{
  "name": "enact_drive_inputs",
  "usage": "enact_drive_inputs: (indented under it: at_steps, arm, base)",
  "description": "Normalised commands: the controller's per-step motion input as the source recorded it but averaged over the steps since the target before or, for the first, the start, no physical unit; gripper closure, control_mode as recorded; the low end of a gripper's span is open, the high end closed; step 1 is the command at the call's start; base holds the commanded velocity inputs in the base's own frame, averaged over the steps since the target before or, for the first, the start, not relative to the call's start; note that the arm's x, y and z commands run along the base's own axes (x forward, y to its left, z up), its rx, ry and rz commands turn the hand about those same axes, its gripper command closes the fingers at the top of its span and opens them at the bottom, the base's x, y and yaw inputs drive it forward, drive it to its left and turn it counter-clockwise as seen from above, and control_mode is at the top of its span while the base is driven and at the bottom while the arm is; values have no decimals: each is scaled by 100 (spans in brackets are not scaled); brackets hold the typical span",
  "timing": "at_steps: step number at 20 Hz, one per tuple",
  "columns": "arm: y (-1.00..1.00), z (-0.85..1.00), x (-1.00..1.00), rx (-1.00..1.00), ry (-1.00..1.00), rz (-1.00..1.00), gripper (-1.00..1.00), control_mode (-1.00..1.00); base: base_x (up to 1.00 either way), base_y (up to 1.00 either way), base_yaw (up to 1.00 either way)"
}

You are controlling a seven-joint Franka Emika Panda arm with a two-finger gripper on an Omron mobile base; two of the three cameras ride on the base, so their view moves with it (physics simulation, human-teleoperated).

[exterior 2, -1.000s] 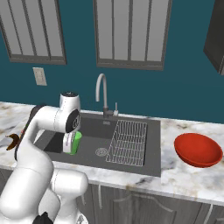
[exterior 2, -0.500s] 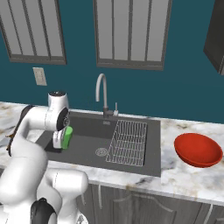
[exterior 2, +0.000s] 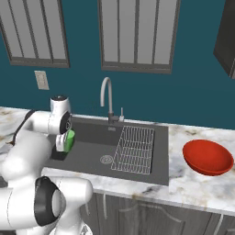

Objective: Remove the carrot and banana from the sink. Then move the bowl and cup from the counter to the sink for washing.

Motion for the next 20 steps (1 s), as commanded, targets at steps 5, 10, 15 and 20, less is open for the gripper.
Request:
enact_drive_inputs:
  at_steps: [5, 10, 15, 20]
  arm:
    - [14, -14, 51, 0, 0, 7, 100, -100]
    - [12, -19, 46, 0, 0, 5, 100, -100]
    - [10, -22, 45, 0, 0, 3, 100, -100]
    - [13, -26, 38, 0, 1, 0, 100, -100]
  base:
    - [0, 0, 0]
    - [0, 0, 0]
    - [0, 0, 0]
    - [0, 0, 0]
